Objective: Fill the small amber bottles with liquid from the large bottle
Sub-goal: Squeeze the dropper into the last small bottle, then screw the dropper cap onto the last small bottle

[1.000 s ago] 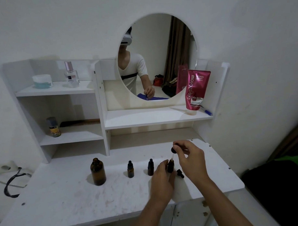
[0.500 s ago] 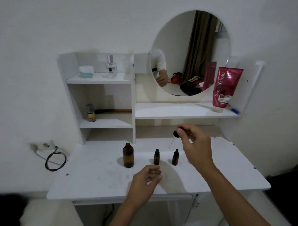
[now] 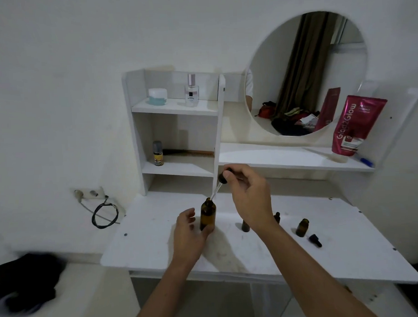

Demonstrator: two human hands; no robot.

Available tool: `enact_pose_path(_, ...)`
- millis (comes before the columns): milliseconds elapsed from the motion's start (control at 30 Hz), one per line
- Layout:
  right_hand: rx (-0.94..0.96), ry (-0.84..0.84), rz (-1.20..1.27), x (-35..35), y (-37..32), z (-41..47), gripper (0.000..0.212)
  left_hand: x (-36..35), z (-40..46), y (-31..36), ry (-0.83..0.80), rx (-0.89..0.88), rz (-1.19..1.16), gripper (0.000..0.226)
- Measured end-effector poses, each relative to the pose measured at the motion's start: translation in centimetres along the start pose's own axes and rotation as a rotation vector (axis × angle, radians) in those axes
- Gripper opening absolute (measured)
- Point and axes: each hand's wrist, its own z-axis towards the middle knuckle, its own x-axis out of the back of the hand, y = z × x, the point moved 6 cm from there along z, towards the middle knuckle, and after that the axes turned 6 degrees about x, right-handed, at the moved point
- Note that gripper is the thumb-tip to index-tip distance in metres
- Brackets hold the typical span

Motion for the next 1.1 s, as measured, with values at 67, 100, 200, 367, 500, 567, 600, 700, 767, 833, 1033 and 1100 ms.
enact_pose_path(67, 0.027, 0.001, -0.014, 0.1, 0.0, -0.1, 0.017, -0.7, 0.1, 0.0, -0.009, -0.021, 0.044, 0.067)
enact_pose_path(100, 0.035, 0.000, -0.018, 0.1, 0.0, 0.0, 0.017, -1.0, 0.1, 0.1, -0.013, -0.043, 0.059, 0.062)
enact_pose_path(200, 0.038, -0.011, -0.060, 0.2, 0.4, 0.1, 0.018, -1.7, 0.4, 0.6, -0.044, -0.088, 0.074, 0.049)
enact_pose_path(367, 0.063, -0.054, -0.122, -0.1, 1.2, -0.3, 0.017, -2.4, -0.2, 1.6, -0.074, -0.121, 0.055, 0.042)
enact_pose_path(500, 0.039, -0.137, -0.142, -3.7, 2.5, 0.3, 0.015, -0.5, 1.4, 0.4, -0.024, -0.115, 0.077, 0.042)
enact_pose_path(567, 0.016, -0.162, -0.169, -4.4, 3.5, 0.0, 0.016, -0.4, 1.6, -0.2, -0.018, -0.115, 0.095, 0.043)
enact_pose_path(600, 0.005, -0.171, -0.182, -4.4, 3.9, -0.1, 0.017, -0.7, 1.6, -0.4, -0.022, -0.111, 0.102, 0.043)
enact_pose_path(700, -0.050, -0.213, -0.211, -4.6, 5.1, -0.6, 0.021, -0.9, 1.5, -0.6, -0.017, -0.103, 0.112, 0.044)
enact_pose_path(767, -0.072, -0.231, -0.218, -4.8, 5.6, -1.0, 0.026, -0.9, 1.6, -0.6, -0.008, -0.096, 0.120, 0.045)
enact_pose_path(833, -0.089, -0.253, -0.227, -5.1, 6.0, -1.4, 0.028, -0.8, 1.4, -0.6, 0.001, -0.102, 0.132, 0.046)
enact_pose_path(1033, -0.107, -0.249, -0.222, -5.0, 6.8, -2.0, 0.030, -0.8, 0.9, -0.9, 0.003, -0.105, 0.144, 0.047)
enact_pose_path(1100, -0.100, -0.235, -0.212, -4.6, 6.5, -2.1, 0.031, -0.7, 0.9, -0.8, 0.001, -0.103, 0.154, 0.047)
